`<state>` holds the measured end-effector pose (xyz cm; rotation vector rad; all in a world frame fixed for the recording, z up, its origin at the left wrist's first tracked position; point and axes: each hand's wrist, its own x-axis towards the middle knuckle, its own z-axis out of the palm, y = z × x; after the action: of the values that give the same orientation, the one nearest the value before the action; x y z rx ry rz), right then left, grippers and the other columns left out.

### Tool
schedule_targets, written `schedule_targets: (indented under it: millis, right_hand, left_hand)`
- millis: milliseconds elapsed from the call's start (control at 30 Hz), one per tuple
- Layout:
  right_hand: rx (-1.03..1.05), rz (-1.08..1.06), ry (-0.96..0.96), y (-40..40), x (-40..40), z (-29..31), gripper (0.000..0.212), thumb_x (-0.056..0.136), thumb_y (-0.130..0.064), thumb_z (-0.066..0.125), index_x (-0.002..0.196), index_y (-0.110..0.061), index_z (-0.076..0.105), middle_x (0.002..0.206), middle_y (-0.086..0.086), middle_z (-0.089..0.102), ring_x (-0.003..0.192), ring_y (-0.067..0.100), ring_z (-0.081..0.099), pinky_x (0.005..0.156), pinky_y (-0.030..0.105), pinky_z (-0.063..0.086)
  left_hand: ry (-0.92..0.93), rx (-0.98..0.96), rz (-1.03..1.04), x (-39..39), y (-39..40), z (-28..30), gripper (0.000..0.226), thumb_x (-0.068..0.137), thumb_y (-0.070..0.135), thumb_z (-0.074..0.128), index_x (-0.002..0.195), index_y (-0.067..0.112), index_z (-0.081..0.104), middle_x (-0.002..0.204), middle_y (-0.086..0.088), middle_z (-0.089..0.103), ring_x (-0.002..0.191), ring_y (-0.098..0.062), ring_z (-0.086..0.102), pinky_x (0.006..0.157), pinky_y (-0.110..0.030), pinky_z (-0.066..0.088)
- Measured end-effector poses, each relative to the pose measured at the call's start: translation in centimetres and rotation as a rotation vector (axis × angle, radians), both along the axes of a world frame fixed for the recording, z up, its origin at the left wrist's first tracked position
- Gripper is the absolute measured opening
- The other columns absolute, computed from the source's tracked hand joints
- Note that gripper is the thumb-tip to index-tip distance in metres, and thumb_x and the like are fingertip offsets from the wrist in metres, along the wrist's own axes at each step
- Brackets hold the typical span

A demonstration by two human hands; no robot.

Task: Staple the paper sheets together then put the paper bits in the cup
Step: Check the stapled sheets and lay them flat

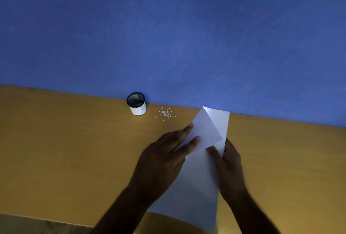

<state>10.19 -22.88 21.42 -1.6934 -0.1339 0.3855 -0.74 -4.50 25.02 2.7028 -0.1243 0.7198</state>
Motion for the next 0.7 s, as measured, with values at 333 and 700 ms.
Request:
schedule_targets:
  millis: [333,700]
  right_hand:
    - [0.099,0.026,0.003,1.0,-0.4,1.3,0.025,0.103,-0.018,0.063,0.127,-0.022,0.067,0.121,0.004,0.074,0.108,0.03,0.072,0.09,0.063,0.058]
    - [0.254,0.033,0.034,0.7,-1.4,1.7,0.03,0.1,-0.027,0.066,0.124,-0.01,0.066,0.115,0.015,0.073,0.104,0.044,0.07,0.083,0.056,0.06]
  left_hand:
    - [-0.01,0.161,0.021,-0.7,-0.2,1.1,0.047,0.104,0.02,0.053,0.15,0.027,0.055,0.164,-0.002,0.053,0.135,-0.023,0.055,0.083,-0.043,0.064]
    - [0.024,-0.036,-0.076,-1.9,-0.8,1.7,0.053,0.103,0.017,0.056,0.155,0.026,0.054,0.168,0.003,0.048,0.149,-0.019,0.052,0.118,-0.034,0.05]
